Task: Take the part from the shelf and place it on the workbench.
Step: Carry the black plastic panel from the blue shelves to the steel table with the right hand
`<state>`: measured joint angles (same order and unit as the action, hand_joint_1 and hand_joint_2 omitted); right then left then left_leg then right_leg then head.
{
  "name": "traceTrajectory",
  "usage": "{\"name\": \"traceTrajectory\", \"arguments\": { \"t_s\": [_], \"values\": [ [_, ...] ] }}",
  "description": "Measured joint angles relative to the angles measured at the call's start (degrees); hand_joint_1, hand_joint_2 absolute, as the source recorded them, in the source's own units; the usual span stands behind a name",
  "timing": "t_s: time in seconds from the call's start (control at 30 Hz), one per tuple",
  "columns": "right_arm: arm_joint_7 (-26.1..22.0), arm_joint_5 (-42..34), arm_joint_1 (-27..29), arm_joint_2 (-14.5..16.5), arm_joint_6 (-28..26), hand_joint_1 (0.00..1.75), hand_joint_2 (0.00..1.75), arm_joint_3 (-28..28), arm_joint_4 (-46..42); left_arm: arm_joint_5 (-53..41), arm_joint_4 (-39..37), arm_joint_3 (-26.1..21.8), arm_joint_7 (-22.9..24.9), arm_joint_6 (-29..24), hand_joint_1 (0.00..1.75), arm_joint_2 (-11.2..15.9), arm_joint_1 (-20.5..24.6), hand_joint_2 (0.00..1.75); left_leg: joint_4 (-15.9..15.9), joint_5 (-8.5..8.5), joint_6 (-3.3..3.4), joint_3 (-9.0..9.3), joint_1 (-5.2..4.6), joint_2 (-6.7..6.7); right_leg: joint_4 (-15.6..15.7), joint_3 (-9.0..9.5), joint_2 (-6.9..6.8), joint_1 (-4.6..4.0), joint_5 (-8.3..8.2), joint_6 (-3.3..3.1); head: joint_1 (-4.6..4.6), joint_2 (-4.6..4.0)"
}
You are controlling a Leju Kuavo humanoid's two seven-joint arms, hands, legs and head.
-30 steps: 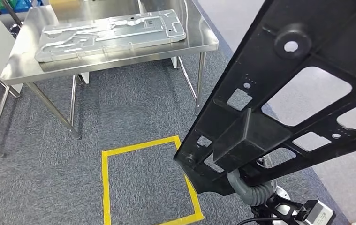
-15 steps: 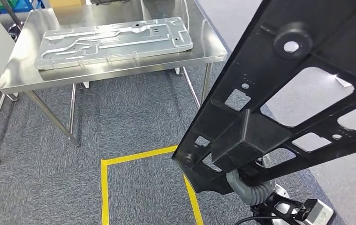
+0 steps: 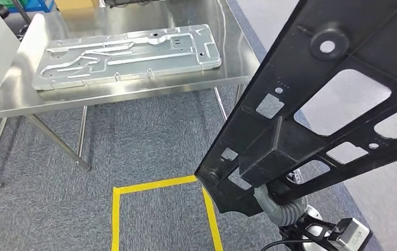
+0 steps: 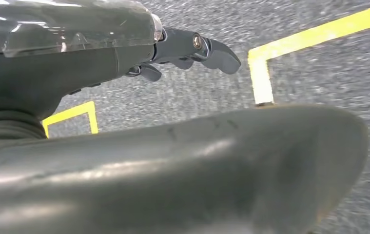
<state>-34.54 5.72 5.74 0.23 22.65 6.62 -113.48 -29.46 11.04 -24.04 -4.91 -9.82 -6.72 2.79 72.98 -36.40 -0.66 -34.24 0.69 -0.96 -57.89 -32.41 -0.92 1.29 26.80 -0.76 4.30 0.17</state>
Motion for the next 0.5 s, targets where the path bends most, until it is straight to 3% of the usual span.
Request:
{"name": "traceTrajectory", "arguments": {
  "t_s": [0.03, 0.07, 0.1, 0.2, 0.23, 0.3, 0.33, 0.4, 0.43, 0.5],
  "values": [
    [0.01, 0.14, 0.01, -0.01, -0.03, 1.75, 1.75, 0.00, 0.10, -0.03, 0.00, -0.05, 0.01, -0.01, 0.00, 0.00, -0.09, 0.00, 0.31, -2.09, 0.10, -1.79, -0.03, 0.05, 0.06, 1.17, -0.32, -0.09, 0.87, -0.05, -0.01, 0.00],
    [0.01, 0.22, 0.01, -0.01, -0.07, 1.75, 1.75, 0.00, 0.21, -0.08, 0.00, -0.10, 0.02, -0.03, 0.00, 0.00, -0.21, 0.00, -0.72, -2.93, 0.30, -2.97, -0.09, 0.18, 0.04, 2.43, -0.65, -0.18, 1.78, -0.05, -0.01, 0.00],
    [0.01, 0.26, 0.01, -0.01, -0.11, 1.75, 1.75, 0.00, 0.31, -0.15, 0.00, -0.16, 0.02, -0.05, 0.00, 0.01, -0.34, 0.00, -2.82, -1.78, 0.67, -3.64, -0.23, 0.53, 0.01, 3.73, -1.01, -0.29, 2.73, 0.00, -0.01, 0.00],
    [0.06, 0.25, 0.02, -0.02, -0.19, 1.75, 1.75, 0.01, 0.62, -0.32, 0.00, -0.46, -0.13, -0.08, 0.00, 0.09, -0.55, 0.00, -10.39, 10.20, 2.28, -4.48, -1.38, 3.52, -0.33, 6.92, -2.38, -0.78, 5.70, 0.48, -0.02, 0.00],
    [0.14, 0.24, 0.02, -0.04, -0.19, 1.75, 1.75, 0.01, 0.71, -0.32, 0.00, -0.57, -0.25, -0.06, 0.00, 0.11, -0.48, 0.00, -11.36, 12.88, 2.58, -4.59, -1.68, 4.08, -0.43, 7.59, -2.81, -0.93, 6.59, 0.74, -0.02, 0.00],
    [0.27, 0.22, -0.22, -0.08, -0.19, 1.75, 1.75, 0.02, 0.77, -0.28, 0.00, -0.76, -0.52, 0.00, 0.00, 0.13, -0.14, 0.00, -11.35, 13.36, 2.81, -4.34, -1.76, 3.21, -0.23, 8.69, -3.66, -1.10, 7.91, 1.48, -0.02, 0.00],
    [0.32, 0.21, -0.43, -0.10, -0.22, 1.75, 1.75, 0.02, 0.73, -0.28, 0.00, -0.83, -0.61, 0.01, 0.00, 0.13, 0.05, 0.00, -11.58, 13.29, 2.95, -4.06, -1.63, 2.47, -0.25, 9.07, -3.44, -0.97, 8.37, 1.86, -0.02, 0.00],
    [0.34, 0.14, -0.70, -0.16, -0.31, 1.75, 1.75, 0.00, 0.66, -0.33, 0.00, -0.96, -0.81, 0.01, 0.00, 0.12, 0.40, 0.00, -12.38, 13.10, 3.39, -3.49, -1.27, 1.23, -2.82, 7.94, -1.68, -0.71, 9.96, 2.47, -0.03, 0.00],
    [0.36, 0.12, -0.68, -0.20, -0.36, 1.75, 1.75, -0.03, 0.66, -0.37, 0.00, -1.01, -0.89, 0.00, 0.00, 0.10, 0.52, 0.00, -12.58, 12.97, 3.61, -3.31, -1.20, 0.78, -5.85, 6.05, -0.48, -0.57, 11.17, 2.65, -0.03, 0.00],
    [0.39, 0.09, -0.41, -0.28, -0.54, 1.75, 1.75, -0.08, 0.69, -0.41, 0.00, -1.06, -0.97, -0.03, 0.00, 0.06, 0.59, 0.00, -12.66, 12.45, 3.93, -3.01, -1.18, -0.05, -13.28, 0.51, 0.48, -0.45, 13.08, 2.89, -0.02, 0.00]
  ]
}}
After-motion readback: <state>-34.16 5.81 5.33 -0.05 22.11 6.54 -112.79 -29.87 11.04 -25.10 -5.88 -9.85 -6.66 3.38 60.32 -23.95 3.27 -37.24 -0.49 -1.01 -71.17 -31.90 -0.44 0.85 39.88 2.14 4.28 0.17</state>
